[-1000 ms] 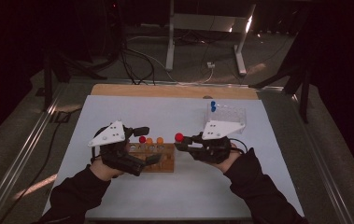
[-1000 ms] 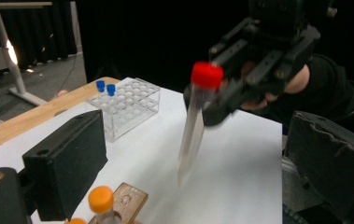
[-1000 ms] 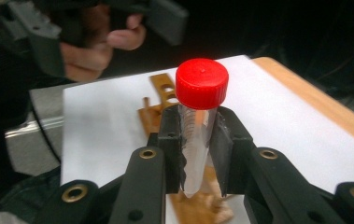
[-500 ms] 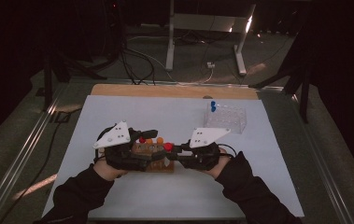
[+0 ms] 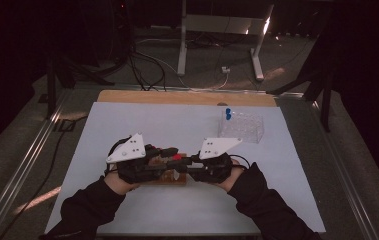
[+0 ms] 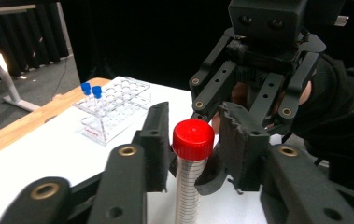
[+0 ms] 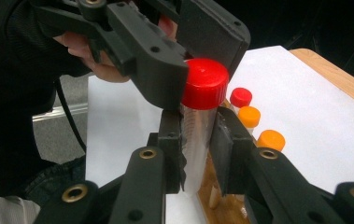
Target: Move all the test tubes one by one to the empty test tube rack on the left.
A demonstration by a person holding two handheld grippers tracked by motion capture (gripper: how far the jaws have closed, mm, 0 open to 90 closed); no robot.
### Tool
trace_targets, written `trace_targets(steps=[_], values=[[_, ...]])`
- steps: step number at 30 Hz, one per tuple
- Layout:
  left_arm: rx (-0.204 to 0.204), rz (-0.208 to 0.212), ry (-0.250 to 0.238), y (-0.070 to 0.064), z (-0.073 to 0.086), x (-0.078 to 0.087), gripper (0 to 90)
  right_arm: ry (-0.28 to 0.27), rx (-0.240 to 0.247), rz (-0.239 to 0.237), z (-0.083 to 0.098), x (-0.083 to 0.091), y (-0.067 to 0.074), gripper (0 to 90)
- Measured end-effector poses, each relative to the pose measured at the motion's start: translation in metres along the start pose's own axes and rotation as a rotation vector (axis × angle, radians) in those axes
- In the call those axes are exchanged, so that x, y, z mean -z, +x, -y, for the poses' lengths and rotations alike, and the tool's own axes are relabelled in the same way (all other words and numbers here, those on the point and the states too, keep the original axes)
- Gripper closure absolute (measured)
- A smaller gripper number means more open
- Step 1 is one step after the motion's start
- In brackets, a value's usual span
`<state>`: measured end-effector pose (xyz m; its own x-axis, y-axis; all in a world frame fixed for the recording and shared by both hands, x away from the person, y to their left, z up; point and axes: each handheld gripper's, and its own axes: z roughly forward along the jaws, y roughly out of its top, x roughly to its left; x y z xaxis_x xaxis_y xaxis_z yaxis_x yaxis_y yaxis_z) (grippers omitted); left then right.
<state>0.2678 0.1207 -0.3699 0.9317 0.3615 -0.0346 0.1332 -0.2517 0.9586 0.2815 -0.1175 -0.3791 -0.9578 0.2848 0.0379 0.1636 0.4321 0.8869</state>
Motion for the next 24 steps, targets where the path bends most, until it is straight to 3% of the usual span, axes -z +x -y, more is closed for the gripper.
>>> trace_targets(steps=[10, 16, 18, 22, 24], values=[[-0.014, -0.024, -0.001, 0.003, -0.001, 0.002, 71.7, -0.012, 0.000, 0.003, -0.001, -0.002, 0.000, 72.3], [-0.005, -0.070, -0.013, 0.010, -0.006, 0.015, 71.7, -0.035, 0.022, 0.042, -0.001, 0.002, -0.001, 47.1], [-0.007, -0.087, -0.012, 0.012, -0.007, 0.021, 71.7, -0.062, 0.011, 0.049, 0.000, 0.005, -0.003, 35.9], [-0.008, -0.129, -0.021, 0.018, -0.008, 0.034, 71.7, -0.100, -0.037, 0.091, 0.002, 0.013, -0.008, 20.9], [-0.001, -0.148, -0.027, 0.022, -0.009, 0.041, 71.7, -0.102, -0.053, 0.090, 0.002, 0.016, -0.011, 13.3]])
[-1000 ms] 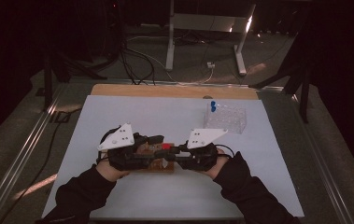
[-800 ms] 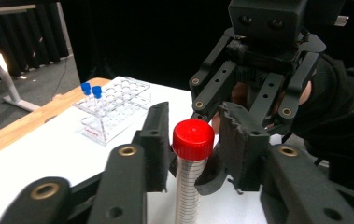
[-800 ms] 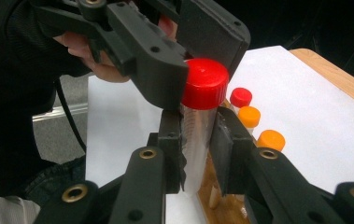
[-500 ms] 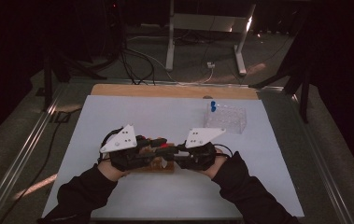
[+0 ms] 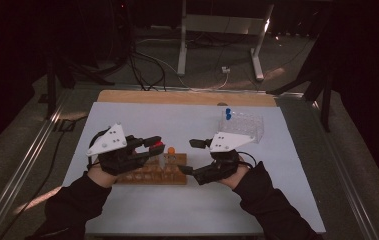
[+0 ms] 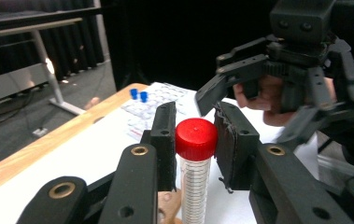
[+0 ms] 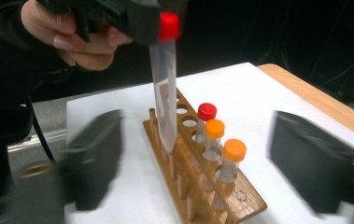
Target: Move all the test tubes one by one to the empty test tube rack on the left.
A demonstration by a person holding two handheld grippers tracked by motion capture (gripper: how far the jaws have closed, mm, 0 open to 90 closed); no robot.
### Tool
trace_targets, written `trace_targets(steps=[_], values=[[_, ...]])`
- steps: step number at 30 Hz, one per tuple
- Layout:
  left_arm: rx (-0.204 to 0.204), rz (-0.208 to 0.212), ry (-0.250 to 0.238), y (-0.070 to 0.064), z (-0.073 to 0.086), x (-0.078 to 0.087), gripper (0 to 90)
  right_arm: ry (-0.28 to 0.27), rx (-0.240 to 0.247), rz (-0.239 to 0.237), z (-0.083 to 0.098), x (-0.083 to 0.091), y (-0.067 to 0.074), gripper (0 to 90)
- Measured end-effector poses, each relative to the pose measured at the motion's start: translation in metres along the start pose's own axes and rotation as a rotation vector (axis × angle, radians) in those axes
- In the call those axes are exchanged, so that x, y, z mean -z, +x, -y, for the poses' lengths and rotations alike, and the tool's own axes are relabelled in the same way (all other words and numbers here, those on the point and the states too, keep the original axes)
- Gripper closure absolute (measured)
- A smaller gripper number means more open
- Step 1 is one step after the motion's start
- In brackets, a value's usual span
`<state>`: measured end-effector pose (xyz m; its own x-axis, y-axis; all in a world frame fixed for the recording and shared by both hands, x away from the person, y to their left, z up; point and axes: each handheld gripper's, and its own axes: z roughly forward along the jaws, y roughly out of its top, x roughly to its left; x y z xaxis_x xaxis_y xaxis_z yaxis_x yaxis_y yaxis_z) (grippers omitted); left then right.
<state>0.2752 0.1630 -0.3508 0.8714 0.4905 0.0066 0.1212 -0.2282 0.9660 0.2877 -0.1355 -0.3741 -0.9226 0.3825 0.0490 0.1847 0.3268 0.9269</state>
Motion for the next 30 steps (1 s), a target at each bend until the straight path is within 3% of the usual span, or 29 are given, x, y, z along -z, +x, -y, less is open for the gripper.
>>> trace_targets(steps=[4, 7, 11, 15, 19, 30], values=[[0.002, -0.049, 0.000, 0.010, 0.001, 0.011, 71.7, -0.028, -0.026, 0.005, 0.001, 0.007, -0.005, 2.8], [0.012, -0.080, 0.001, 0.017, 0.004, 0.018, 71.7, -0.017, -0.004, 0.021, 0.002, 0.010, -0.007, 1.4], [0.032, -0.113, 0.009, 0.027, 0.011, 0.024, 71.7, -0.045, -0.028, 0.025, 0.004, 0.016, -0.013, 0.0], [0.046, -0.148, 0.022, 0.036, 0.019, 0.026, 71.7, -0.032, -0.029, 0.048, 0.005, 0.021, -0.017, 0.0], [0.065, -0.155, 0.025, 0.042, 0.028, 0.024, 71.7, -0.030, -0.031, 0.076, 0.007, 0.024, -0.021, 0.0], [0.085, -0.184, 0.040, 0.054, 0.048, 0.013, 71.7, -0.039, -0.032, 0.094, 0.009, 0.030, -0.024, 0.0]])
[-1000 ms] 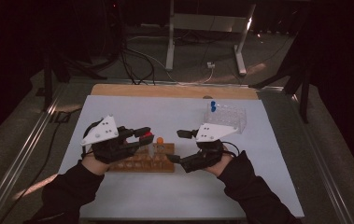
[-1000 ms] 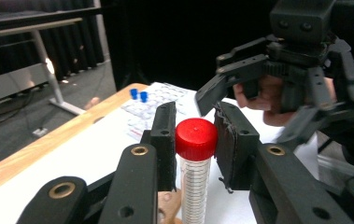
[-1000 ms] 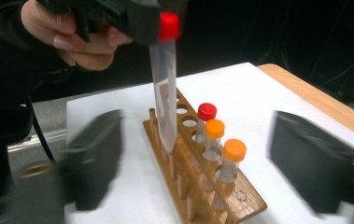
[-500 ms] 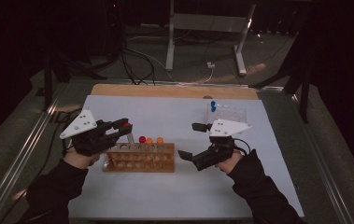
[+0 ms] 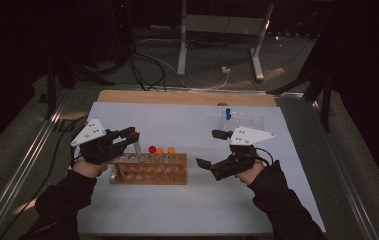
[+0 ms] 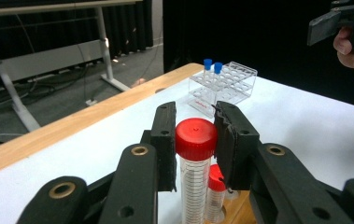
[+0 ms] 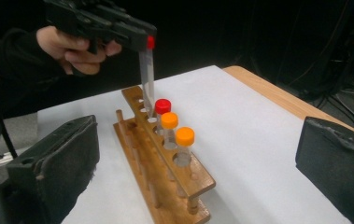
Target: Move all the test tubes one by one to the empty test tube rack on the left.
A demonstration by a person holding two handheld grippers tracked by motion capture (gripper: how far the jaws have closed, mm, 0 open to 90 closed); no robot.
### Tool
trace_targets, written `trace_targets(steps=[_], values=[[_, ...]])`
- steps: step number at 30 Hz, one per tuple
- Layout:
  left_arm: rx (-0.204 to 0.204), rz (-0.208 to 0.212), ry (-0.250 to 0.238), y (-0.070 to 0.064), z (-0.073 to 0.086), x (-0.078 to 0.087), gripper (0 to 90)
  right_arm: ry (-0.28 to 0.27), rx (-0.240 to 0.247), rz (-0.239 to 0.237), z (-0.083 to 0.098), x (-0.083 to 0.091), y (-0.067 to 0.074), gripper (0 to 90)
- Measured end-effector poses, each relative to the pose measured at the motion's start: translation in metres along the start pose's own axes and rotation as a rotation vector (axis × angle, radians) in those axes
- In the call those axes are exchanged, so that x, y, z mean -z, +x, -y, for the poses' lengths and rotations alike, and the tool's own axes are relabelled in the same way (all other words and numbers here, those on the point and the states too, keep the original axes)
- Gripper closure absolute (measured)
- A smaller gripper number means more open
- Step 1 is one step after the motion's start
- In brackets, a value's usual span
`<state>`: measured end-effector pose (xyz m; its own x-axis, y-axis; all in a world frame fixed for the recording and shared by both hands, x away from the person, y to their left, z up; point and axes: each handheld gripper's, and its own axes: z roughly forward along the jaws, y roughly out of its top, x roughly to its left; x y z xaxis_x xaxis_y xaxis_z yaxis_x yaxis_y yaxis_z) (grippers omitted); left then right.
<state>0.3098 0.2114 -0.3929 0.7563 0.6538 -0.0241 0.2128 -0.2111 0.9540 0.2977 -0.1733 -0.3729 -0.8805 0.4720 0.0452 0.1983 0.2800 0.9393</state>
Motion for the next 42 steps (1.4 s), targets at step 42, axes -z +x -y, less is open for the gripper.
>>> trace_targets(steps=[42], values=[[0.060, 0.005, 0.066, 0.002, 0.053, -0.024, 70.7, -0.021, 0.003, 0.008, 0.011, 0.003, -0.009, 0.0]])
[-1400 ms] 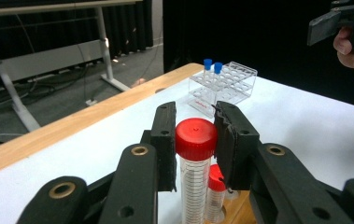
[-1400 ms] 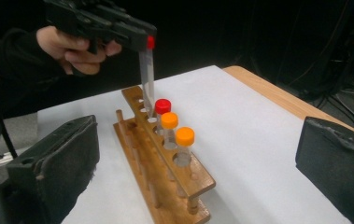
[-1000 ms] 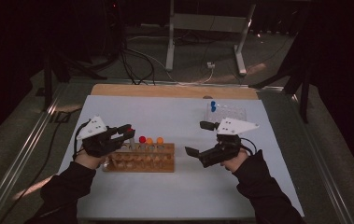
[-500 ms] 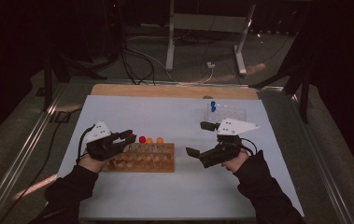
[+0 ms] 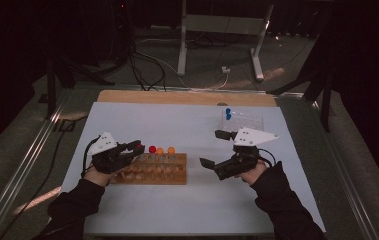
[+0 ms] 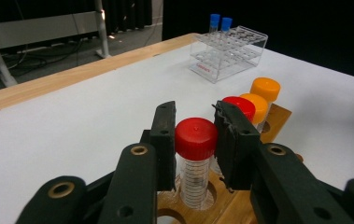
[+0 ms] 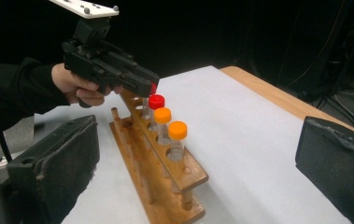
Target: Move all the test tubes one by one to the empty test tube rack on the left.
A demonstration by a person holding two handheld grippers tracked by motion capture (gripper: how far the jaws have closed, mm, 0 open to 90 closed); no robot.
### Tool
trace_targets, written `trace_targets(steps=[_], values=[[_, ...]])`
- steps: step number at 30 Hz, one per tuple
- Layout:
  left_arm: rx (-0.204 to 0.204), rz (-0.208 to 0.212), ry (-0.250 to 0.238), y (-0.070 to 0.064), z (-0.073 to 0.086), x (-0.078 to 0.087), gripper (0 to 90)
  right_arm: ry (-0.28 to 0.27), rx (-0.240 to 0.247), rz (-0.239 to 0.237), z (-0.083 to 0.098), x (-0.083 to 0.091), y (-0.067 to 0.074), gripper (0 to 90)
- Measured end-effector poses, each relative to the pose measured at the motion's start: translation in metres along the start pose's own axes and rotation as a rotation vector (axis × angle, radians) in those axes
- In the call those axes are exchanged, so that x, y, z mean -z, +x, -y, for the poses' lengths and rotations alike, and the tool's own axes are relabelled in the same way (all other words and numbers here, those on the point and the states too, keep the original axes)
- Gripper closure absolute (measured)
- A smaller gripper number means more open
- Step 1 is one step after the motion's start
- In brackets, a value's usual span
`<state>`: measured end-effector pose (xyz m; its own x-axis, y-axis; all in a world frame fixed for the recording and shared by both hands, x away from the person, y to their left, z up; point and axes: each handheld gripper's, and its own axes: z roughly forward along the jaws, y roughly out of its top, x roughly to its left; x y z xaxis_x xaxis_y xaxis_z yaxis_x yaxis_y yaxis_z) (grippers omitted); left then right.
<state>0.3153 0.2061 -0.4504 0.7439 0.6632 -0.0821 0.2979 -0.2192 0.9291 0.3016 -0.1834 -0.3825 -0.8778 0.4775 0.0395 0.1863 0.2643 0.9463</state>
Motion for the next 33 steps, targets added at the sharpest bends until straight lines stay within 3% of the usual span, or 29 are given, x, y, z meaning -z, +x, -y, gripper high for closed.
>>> trace_targets(steps=[7, 11, 14, 16, 18, 22, 25, 28, 30, 33], values=[[0.020, 0.010, -0.021, 0.002, 0.000, 0.004, 58.5, -0.007, -0.029, -0.012, 0.003, 0.003, -0.007, 0.0], [0.028, 0.023, -0.046, 0.002, -0.004, 0.013, 38.4, 0.011, -0.028, 0.016, 0.003, 0.005, -0.011, 0.0], [0.033, 0.058, -0.080, -0.002, -0.007, 0.023, 26.4, -0.010, -0.021, 0.036, 0.004, 0.007, -0.015, 0.0], [0.030, 0.092, -0.104, -0.004, -0.007, 0.029, 18.1, 0.005, -0.020, 0.063, 0.003, 0.008, -0.020, 0.0], [0.032, 0.093, -0.119, -0.008, -0.008, 0.034, 14.6, -0.005, -0.043, 0.076, 0.005, 0.009, -0.028, 0.0], [0.011, 0.093, -0.111, -0.014, -0.008, 0.040, 1.3, 0.002, -0.056, 0.147, 0.010, 0.010, -0.046, 0.0], [-0.007, 0.092, -0.107, -0.017, -0.005, 0.043, 1.1, 0.007, -0.060, 0.201, 0.017, 0.010, -0.058, 0.0], [0.001, 0.096, -0.112, -0.018, -0.002, 0.044, 0.6, 0.008, -0.068, 0.256, 0.026, 0.008, -0.071, 0.0], [0.002, 0.093, -0.109, -0.017, -0.001, 0.045, 0.6, 0.018, -0.067, 0.328, 0.033, 0.004, -0.079, 0.0], [0.003, 0.089, -0.119, -0.016, -0.001, 0.046, 0.6, 0.033, -0.090, 0.398, 0.044, -0.003, -0.093, 6.4]])
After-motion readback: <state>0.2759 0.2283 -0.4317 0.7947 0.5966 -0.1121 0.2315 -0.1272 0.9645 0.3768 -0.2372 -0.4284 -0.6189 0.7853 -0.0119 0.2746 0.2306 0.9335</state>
